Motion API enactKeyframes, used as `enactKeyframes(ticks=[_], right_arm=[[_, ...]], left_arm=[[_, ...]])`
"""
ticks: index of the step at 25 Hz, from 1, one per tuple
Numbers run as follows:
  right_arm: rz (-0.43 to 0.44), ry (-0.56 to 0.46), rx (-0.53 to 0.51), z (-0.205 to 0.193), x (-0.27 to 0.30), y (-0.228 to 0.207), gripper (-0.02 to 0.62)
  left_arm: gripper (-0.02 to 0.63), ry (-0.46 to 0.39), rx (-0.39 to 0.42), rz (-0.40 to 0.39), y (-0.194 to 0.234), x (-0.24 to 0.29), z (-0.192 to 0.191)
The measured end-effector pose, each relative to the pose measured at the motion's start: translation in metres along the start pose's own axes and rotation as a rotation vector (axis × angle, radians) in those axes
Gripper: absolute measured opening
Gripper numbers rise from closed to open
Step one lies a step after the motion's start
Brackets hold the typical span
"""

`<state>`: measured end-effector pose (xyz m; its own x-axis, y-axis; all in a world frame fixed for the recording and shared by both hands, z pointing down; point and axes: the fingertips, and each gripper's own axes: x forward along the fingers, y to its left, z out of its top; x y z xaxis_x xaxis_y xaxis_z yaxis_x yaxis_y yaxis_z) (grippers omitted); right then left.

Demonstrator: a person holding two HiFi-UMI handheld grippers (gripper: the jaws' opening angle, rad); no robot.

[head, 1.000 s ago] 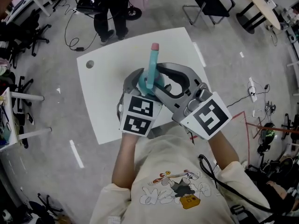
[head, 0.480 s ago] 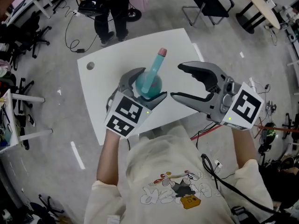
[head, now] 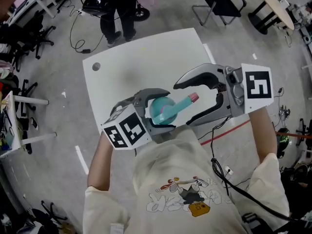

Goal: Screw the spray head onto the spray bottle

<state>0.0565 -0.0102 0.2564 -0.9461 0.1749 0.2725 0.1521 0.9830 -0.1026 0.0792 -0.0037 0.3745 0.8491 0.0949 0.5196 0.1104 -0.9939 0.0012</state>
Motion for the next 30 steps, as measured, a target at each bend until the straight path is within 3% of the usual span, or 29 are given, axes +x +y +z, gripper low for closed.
enactKeyframes(ticks=[4,12,15,16,22,30], right_arm=[[0.123,-0.021,0.015,-0.007,0.015,0.017,0.296],[0.213,-0.042,0.025,-0.01,0.017,0.03,0.282],[0.196,-0.052,0.03,-0.009,0.019,0.026,0.209],[0.184,-0.056,0.028,-0.008,0.018,0.024,0.156],[0.128,-0.045,-0.003,-0.006,0.016,0.018,0.14],[-0.003,-0.043,-0.006,-0.01,0.015,0.009,0.133]], left_arm=[[0.408,0.03,0.035,-0.08,-0.021,0.012,-0.001],[0.408,0.021,0.037,-0.107,-0.021,0.02,0.008],[0.408,0.02,0.049,-0.122,-0.022,0.019,0.009],[0.408,0.021,0.05,-0.127,-0.022,0.02,0.009],[0.408,0.016,0.006,-0.134,-0.019,0.02,0.011],[0.408,0.091,-0.159,0.057,-0.005,0.02,0.001]])
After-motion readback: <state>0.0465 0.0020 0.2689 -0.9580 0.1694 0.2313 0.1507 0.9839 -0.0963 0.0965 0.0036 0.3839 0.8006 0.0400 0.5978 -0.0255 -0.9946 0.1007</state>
